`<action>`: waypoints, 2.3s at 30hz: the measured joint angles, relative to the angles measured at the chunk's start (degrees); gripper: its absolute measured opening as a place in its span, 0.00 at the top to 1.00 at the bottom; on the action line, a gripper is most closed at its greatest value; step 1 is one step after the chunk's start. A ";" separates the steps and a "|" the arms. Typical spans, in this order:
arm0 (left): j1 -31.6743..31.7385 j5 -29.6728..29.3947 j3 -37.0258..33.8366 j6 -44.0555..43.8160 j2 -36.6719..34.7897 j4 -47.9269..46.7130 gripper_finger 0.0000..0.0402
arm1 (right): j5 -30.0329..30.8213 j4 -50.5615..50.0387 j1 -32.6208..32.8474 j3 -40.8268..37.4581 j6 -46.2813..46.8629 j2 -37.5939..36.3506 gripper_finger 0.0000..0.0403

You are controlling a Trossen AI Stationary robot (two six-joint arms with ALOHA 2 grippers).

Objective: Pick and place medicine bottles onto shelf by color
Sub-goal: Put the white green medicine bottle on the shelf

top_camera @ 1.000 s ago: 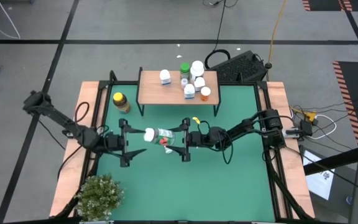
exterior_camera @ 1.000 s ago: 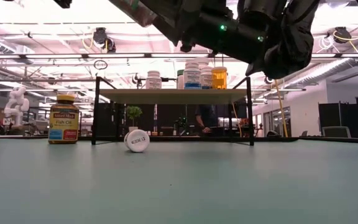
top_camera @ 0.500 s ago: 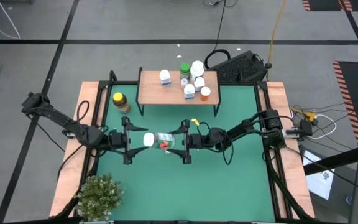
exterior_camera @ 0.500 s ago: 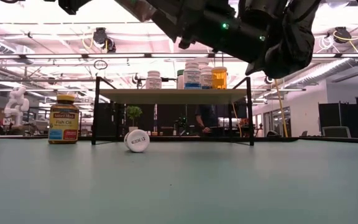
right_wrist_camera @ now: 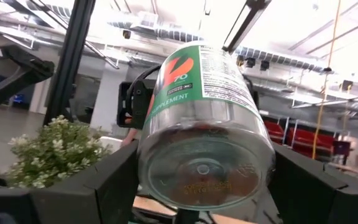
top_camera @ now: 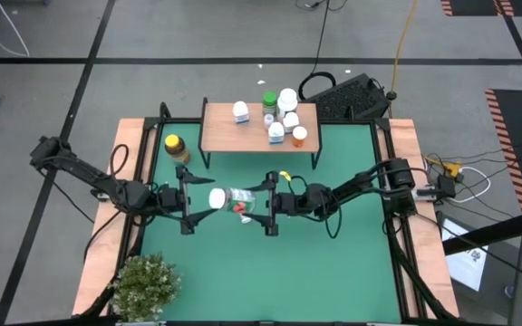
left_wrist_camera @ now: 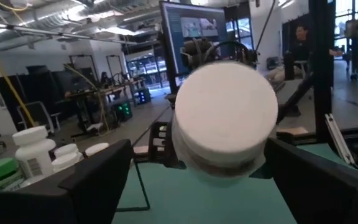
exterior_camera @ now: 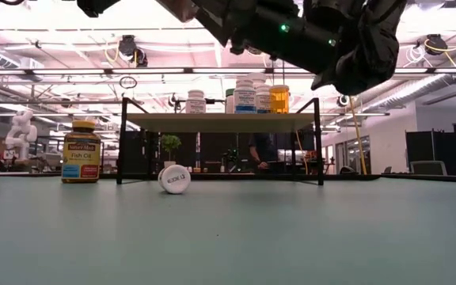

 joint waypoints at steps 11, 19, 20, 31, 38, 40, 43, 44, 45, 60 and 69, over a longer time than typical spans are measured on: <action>0.19 -0.64 -0.08 2.12 0.11 -2.94 0.13 | -0.22 -5.65 0.04 -2.36 -3.74 -6.72 0.28; 3.12 2.21 -0.08 4.75 0.10 0.70 0.11 | -0.28 -6.92 0.04 -2.91 -3.46 -6.81 0.28; 3.68 2.99 -0.08 5.03 0.11 0.65 0.12 | -0.28 -7.08 0.04 -2.91 -3.47 -6.79 0.28; 6.38 18.96 -0.08 7.15 0.07 1.91 0.13 | 0.84 -9.48 -0.20 -2.93 -2.44 -6.65 0.28; 6.43 18.71 -0.08 6.93 0.09 2.51 0.13 | 1.48 -9.50 -0.09 -2.93 -2.67 -6.67 0.28; 6.57 17.94 -0.08 6.28 0.09 3.33 0.13 | 1.55 -9.65 -0.12 -2.93 -2.88 -6.67 0.28; 7.18 17.85 -0.06 4.62 0.09 4.64 0.13 | 1.53 -10.07 -0.11 -2.93 -3.56 -6.67 0.28; 7.49 17.80 -0.05 3.88 0.08 4.73 0.13 | 1.52 -9.95 -0.11 -2.92 -3.55 -6.67 0.28; 7.84 17.77 -0.05 3.29 0.07 4.73 0.13 | 1.60 -9.79 -0.09 -2.84 -3.42 -6.67 0.28; 10.58 21.05 0.01 -1.09 4.68 9.63 0.14 | 1.76 -10.40 -0.17 -1.79 -0.72 -6.69 0.28; 10.56 21.51 0.01 -1.03 4.11 10.09 0.41 | 1.81 -10.37 -0.35 -1.77 -0.93 -6.76 0.27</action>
